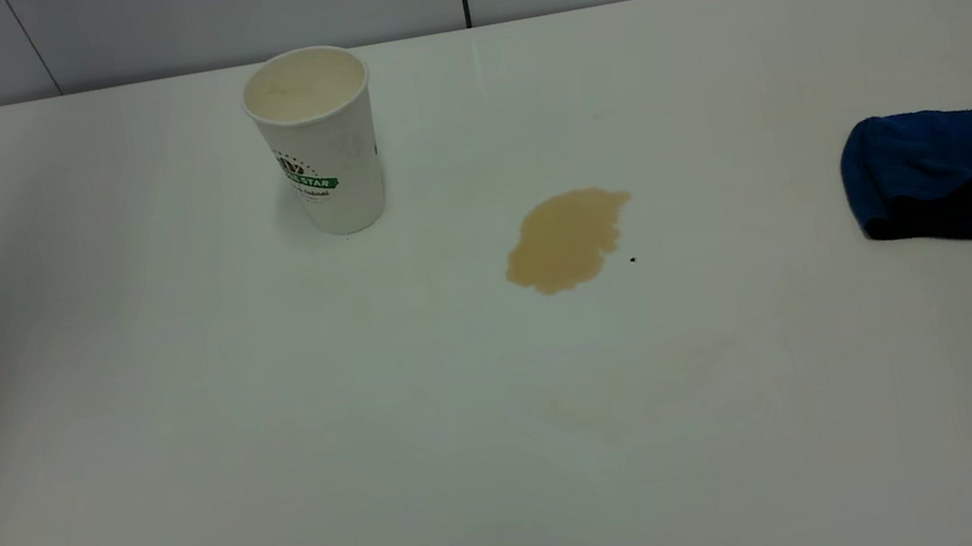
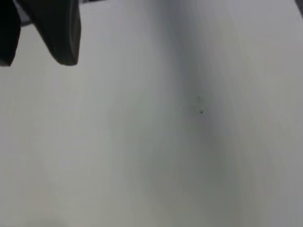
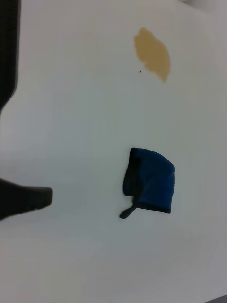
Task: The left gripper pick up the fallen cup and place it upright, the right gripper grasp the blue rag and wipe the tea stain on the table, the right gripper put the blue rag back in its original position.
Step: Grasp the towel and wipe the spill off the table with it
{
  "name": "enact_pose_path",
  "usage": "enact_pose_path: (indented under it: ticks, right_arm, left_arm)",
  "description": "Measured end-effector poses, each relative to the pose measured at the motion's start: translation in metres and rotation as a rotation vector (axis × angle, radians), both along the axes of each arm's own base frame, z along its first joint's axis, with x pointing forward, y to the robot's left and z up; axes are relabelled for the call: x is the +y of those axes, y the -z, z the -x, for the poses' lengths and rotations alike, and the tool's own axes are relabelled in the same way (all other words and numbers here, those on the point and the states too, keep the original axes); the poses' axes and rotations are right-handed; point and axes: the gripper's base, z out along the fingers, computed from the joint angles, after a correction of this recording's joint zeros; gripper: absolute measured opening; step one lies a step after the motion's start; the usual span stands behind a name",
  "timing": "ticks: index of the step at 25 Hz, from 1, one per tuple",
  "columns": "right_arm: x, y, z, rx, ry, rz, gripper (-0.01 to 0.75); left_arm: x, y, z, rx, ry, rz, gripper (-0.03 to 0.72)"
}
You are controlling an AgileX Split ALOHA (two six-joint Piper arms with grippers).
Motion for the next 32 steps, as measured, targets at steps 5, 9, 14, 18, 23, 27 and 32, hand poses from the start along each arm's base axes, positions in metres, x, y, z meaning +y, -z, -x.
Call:
enact_pose_path:
  ticks: [5, 9, 14, 18, 23, 27, 32]
  right_arm:
    - [0.000, 0.000, 0.000, 0.000, 0.000, 0.000, 0.586]
    - [0.000, 0.000, 0.000, 0.000, 0.000, 0.000, 0.586]
    - [0.000, 0.000, 0.000, 0.000, 0.000, 0.000, 0.586]
    - [0.000, 0.000, 0.000, 0.000, 0.000, 0.000, 0.586]
    - [0.000, 0.000, 0.000, 0.000, 0.000, 0.000, 0.586]
    - [0.000, 0.000, 0.000, 0.000, 0.000, 0.000, 0.586]
    - [0.000, 0.000, 0.000, 0.000, 0.000, 0.000, 0.586]
  left_arm:
    - [0.020, -0.005, 0.083, 0.042, -0.021, -0.068, 0.240]
    - [0.033, 0.003, 0.159, 0.063, -0.043, -0.069, 0.240]
    - [0.044, 0.012, 0.237, -0.013, -0.054, -0.035, 0.240]
    - [0.050, 0.014, 0.280, -0.130, -0.077, 0.029, 0.240]
    - [0.060, 0.023, 0.315, -0.254, -0.198, 0.059, 0.240]
    - [0.061, 0.033, 0.334, -0.354, -0.230, 0.075, 0.240]
    - [0.061, 0.040, 0.351, -0.477, -0.223, 0.085, 0.240]
